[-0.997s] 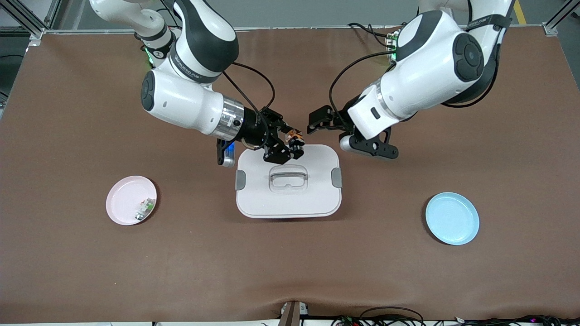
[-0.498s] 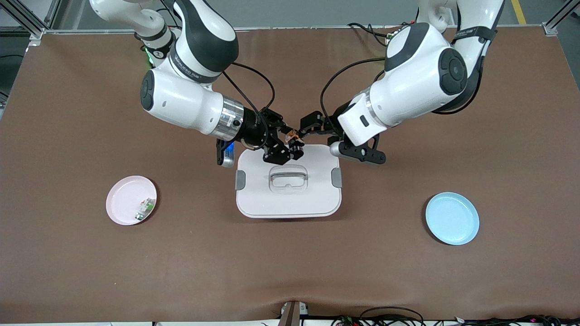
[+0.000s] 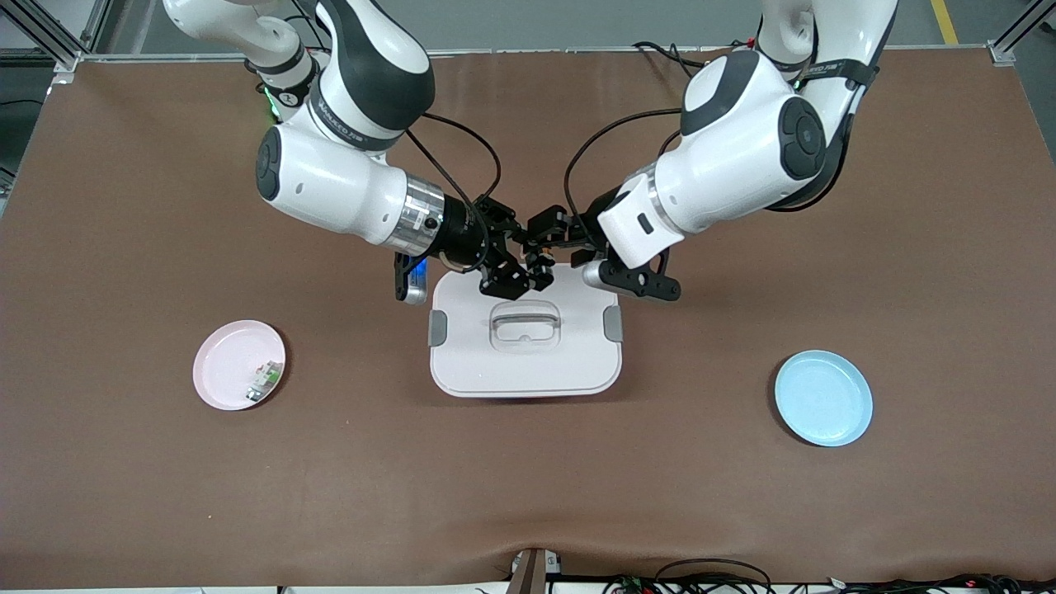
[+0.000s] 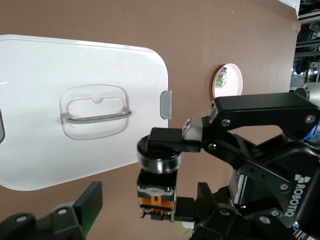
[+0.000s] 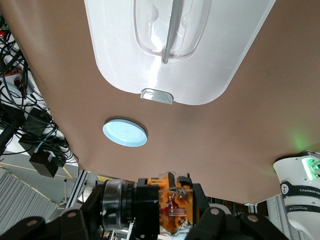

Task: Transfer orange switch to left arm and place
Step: 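Grasp the switch with the left gripper above the white box, then open the right gripper while the left gripper pulls the switch away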

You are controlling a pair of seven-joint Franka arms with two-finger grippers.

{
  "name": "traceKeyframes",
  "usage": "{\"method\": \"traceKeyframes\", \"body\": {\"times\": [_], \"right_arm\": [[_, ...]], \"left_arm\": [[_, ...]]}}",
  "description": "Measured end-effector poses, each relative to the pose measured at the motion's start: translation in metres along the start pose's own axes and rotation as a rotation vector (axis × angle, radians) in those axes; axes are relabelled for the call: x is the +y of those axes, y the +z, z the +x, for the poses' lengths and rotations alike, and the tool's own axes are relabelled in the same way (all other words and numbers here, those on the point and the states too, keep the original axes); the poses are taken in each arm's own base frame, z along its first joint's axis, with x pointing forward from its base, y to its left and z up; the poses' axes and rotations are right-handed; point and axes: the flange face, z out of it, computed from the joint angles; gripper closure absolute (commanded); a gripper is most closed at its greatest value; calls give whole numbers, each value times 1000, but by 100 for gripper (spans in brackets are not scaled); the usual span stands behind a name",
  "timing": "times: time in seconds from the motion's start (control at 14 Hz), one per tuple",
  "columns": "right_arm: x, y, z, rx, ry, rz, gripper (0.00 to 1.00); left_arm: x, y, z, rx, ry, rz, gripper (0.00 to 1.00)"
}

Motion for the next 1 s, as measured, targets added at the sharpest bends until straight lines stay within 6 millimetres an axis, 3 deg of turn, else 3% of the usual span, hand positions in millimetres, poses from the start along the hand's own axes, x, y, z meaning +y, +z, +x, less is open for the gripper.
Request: {"method": "traceKeyframes", "body": {"times": [0.14,0.36,0.71,0.78,0.85,1.0], "right_arm": [[1,1,-4,-2,-5,0,58],[3,4,-8,-4,-9,0,58],[2,2,-8,-5,-9,4,56],[2,2,-8,-5,-9,4,54],[2,2,-9,-5,-9,3,46],[3,3,-10,-6,-5,2,10]], "left_arm": [[4,10,-3,-6,5,0,41],[4,14,-3,-9,4,1,68],[2,14,-2,-9,-1,0,100],[2,14,-2,-10,-1,0,100],[2,14,-2,-11,-1,1,100],[1,13,-2,-18,-4,3,100]]}}
